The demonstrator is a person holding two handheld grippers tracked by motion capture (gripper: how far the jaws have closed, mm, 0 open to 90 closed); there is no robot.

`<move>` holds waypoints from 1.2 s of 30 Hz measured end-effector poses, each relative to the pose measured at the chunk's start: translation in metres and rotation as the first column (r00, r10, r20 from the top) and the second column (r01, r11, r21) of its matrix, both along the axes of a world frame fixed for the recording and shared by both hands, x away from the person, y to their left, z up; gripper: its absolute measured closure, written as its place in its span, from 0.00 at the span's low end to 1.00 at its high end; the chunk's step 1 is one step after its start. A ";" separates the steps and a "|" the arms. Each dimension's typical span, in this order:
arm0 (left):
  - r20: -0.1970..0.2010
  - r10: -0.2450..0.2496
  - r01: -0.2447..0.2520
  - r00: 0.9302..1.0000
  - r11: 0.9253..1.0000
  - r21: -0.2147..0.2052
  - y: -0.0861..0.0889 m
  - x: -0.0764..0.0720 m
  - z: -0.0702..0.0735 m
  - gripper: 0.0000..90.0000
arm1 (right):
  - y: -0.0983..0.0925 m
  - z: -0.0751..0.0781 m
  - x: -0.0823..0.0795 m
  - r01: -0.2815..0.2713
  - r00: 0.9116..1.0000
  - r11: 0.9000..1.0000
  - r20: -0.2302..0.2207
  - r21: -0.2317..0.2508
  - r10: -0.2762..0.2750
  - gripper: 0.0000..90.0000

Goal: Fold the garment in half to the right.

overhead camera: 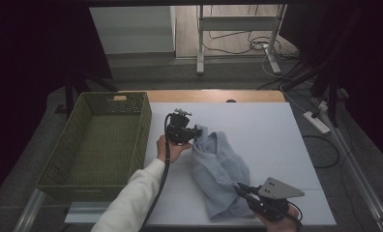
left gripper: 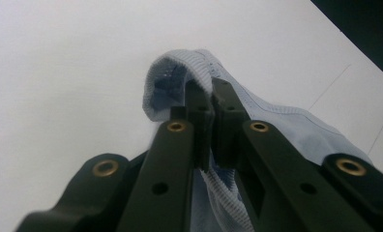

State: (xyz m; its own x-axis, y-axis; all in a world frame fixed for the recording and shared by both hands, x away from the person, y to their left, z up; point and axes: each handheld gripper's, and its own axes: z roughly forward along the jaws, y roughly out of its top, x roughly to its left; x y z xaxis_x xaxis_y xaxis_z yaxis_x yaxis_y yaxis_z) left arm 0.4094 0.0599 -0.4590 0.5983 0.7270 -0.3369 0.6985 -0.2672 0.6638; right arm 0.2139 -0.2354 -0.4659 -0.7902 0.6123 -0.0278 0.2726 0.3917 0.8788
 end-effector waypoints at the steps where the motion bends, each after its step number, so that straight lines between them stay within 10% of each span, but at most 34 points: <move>1: -0.001 -0.001 0.001 1.000 1.000 0.002 -0.001 0.001 -0.001 0.97 | -0.001 -0.001 0.000 0.002 1.000 1.000 -0.001 -0.001 -0.002 0.95; 36: -0.039 -0.063 0.066 0.997 0.996 0.064 -0.059 0.017 -0.020 0.96 | -0.038 -0.020 0.001 0.098 0.987 0.987 -0.112 -0.129 -0.113 0.97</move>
State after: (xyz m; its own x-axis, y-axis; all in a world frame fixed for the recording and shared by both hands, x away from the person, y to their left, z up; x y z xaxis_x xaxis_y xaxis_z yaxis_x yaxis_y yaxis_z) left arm 0.4261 0.0005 -0.4790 0.6325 0.7085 -0.3131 0.7024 -0.3542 0.6175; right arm 0.2146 -0.2731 -0.4863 -0.7235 0.6901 -0.0174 0.4178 0.4578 0.7847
